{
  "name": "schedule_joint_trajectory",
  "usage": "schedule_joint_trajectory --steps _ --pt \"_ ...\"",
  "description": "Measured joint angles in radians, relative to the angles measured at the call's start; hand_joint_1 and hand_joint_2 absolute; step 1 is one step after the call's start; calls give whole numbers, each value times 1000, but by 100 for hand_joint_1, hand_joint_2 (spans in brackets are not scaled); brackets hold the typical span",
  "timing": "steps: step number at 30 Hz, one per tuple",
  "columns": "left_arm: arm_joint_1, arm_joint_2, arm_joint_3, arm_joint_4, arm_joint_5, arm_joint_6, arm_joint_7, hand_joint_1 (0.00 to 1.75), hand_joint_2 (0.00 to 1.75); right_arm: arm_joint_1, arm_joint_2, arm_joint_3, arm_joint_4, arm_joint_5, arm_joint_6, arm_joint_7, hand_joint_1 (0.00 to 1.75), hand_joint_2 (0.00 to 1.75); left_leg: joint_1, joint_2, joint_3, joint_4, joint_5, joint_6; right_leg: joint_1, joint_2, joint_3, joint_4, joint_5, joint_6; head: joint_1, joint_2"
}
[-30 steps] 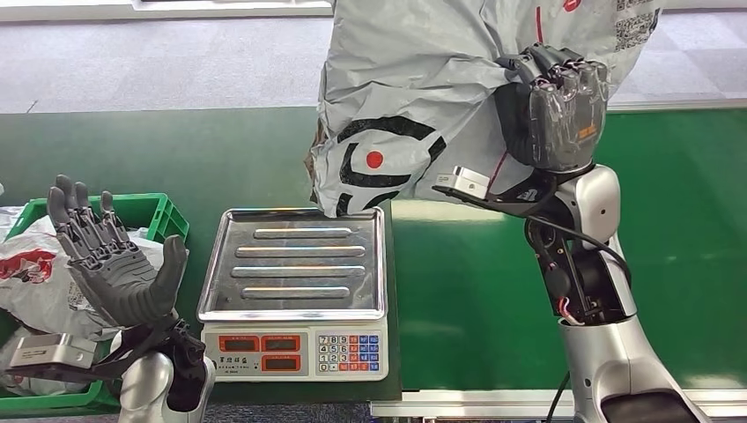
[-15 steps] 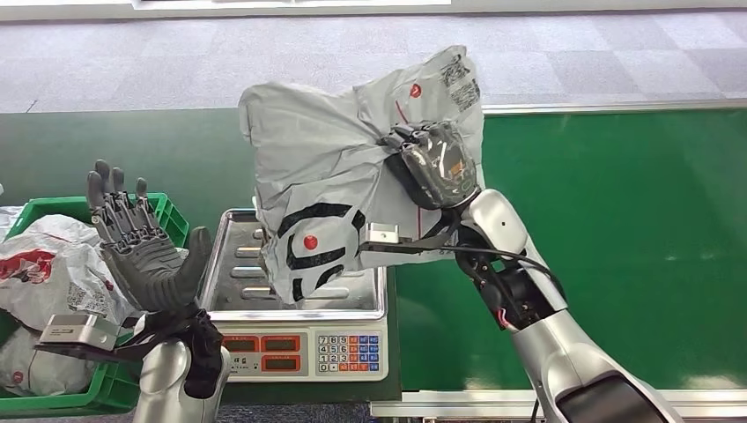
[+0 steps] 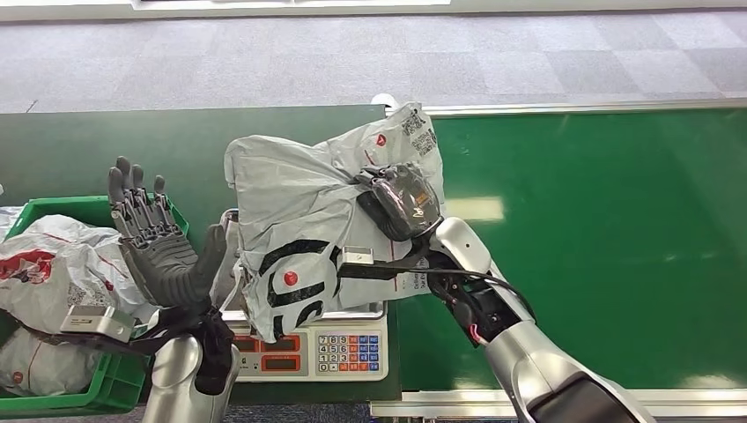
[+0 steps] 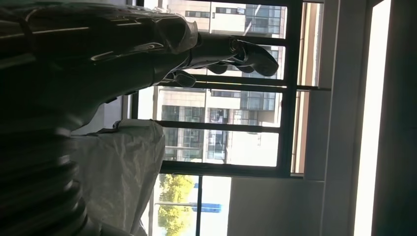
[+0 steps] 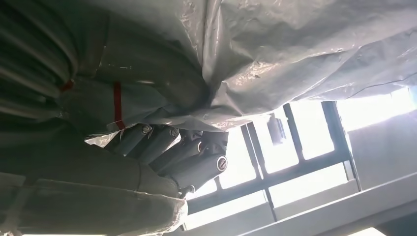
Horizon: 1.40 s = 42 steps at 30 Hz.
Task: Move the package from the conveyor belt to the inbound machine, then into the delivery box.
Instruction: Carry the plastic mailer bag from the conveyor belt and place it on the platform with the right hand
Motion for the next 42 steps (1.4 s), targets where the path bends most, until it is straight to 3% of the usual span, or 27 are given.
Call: schedule_joint_trajectory --steps 3,8,14,20,30,32,34,36,38,42 --pt "-1 0 -2 4 0 0 0 0 175 -18 14 4 32 -9 32 36 175 175 0 0 0 0 0 0 0 0 0 0 0 0 0 0" --pt "-1 0 -9 6 -2 -3 0 0 175 -51 44 8 97 -59 181 68 175 175 0 0 0 0 0 0 0 0 0 0 0 0 0 0" --pt "-1 0 -17 6 -6 -3 0 0 175 -65 71 13 140 -68 235 80 175 175 0 0 0 0 0 0 0 0 0 0 0 0 0 0" --pt "-1 1 -26 6 -8 -7 0 0 175 -87 113 23 181 -74 404 118 175 175 0 0 0 0 0 0 0 0 0 0 0 0 0 0" --pt "0 4 -27 6 -8 -8 0 0 175 -116 183 56 223 -80 585 152 170 175 0 0 0 0 0 0 1 0 0 0 0 0 0 0" --pt "0 4 -27 6 -9 -8 0 0 175 -119 187 60 230 -82 605 156 137 175 0 0 0 0 0 0 1 0 0 0 0 0 0 0" --pt "0 5 -27 6 -9 -8 0 0 175 -121 190 63 236 -83 614 160 62 175 0 0 0 0 0 0 1 0 0 0 0 0 0 0" --pt "0 5 -27 6 -9 -5 0 0 175 -123 191 65 240 -83 619 166 8 175 0 0 0 0 0 0 1 0 0 0 0 0 0 0" --pt "0 5 -27 6 -10 -2 0 0 175 -123 191 66 244 -82 617 177 0 175 0 0 0 0 0 0 1 0 0 0 0 0 0 0" --pt "1 7 -27 6 -11 4 0 0 175 -125 191 68 245 -81 576 219 0 175 1 0 0 0 0 0 1 0 0 0 0 0 0 0"
